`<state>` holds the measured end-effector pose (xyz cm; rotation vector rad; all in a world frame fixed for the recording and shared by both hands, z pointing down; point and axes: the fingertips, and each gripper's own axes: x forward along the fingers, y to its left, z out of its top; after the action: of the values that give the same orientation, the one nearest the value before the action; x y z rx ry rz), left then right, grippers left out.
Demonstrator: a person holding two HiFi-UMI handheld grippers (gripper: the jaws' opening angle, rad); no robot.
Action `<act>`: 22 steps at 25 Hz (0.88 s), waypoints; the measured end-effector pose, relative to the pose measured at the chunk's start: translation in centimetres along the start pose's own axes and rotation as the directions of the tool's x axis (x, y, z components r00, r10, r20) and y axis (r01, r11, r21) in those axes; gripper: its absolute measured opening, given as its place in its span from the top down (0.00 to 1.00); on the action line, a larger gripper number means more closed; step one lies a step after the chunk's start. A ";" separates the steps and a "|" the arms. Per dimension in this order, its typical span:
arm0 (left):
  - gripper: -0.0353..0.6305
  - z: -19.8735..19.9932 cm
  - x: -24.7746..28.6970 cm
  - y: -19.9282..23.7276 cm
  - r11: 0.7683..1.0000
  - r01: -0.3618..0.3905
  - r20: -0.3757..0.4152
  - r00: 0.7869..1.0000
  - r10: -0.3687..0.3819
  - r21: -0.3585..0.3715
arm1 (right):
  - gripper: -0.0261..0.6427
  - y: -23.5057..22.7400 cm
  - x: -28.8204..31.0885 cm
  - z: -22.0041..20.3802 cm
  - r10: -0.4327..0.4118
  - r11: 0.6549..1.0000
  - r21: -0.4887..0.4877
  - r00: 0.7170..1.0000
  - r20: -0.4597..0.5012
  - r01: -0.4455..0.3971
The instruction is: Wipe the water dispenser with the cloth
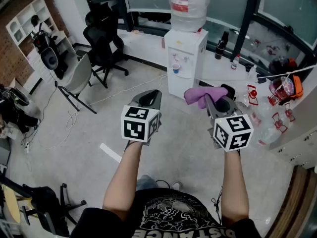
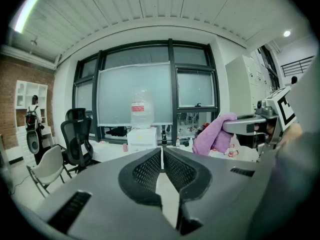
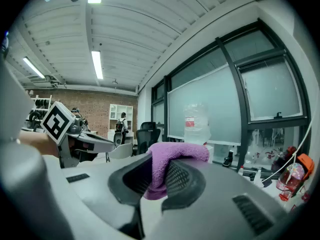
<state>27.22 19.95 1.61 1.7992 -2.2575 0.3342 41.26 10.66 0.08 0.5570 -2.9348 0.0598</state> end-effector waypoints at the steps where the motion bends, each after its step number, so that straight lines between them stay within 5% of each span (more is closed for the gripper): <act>1: 0.89 0.0 0.2 0.0 1.000 0.001 0.001 1.000 -0.001 -0.006 | 0.89 -0.1 0.1 -0.1 0.003 1.000 0.002 1.000 -0.002 -0.003; 13: 0.89 -0.1 3.0 1.6 1.000 0.020 -0.004 1.000 -0.020 -0.008 | 0.89 0.4 3.6 -0.9 0.023 1.000 0.002 1.000 -0.020 -0.023; 22: 0.89 1.2 8.3 8.8 0.998 0.059 0.008 0.998 -0.059 -0.022 | 0.89 0.3 11.6 0.3 -0.021 1.000 0.006 0.999 -0.033 0.022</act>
<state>16.84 13.86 2.85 1.8538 -2.1991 0.2910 30.44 6.77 1.61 0.5826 -2.8969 0.0748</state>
